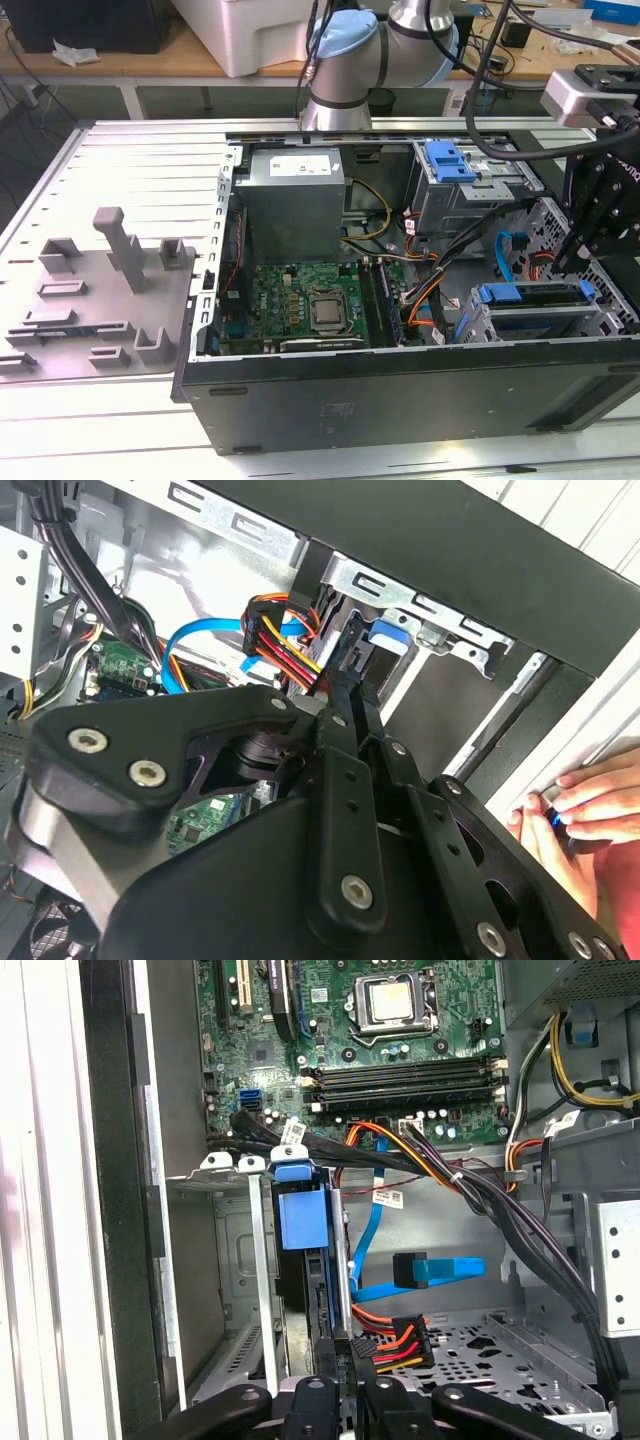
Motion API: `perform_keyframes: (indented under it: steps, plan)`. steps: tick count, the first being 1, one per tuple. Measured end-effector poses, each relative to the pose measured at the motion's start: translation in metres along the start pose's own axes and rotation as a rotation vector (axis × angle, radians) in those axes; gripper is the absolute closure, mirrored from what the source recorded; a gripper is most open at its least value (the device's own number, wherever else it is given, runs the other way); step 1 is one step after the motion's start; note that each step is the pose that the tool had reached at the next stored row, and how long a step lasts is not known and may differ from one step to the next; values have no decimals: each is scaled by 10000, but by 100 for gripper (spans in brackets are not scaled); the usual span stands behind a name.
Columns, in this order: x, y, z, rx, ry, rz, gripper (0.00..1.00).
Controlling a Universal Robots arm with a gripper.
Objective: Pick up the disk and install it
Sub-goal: 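Insert the first disk wire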
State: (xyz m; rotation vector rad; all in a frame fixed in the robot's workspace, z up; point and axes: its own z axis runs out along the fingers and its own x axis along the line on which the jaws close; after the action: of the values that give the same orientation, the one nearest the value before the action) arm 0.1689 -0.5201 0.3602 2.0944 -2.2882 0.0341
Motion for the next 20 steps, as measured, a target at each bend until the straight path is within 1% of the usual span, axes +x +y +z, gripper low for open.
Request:
perform_keyframes:
  steps: [5,9,10,20]
  plan:
    - [3,0,0,-2,-11,0,83]
    - [25,-2,2,-7,-72,-1,83]
    - [29,-3,3,-7,-76,-1,83]
    - [53,1,11,-3,-77,-123,83]
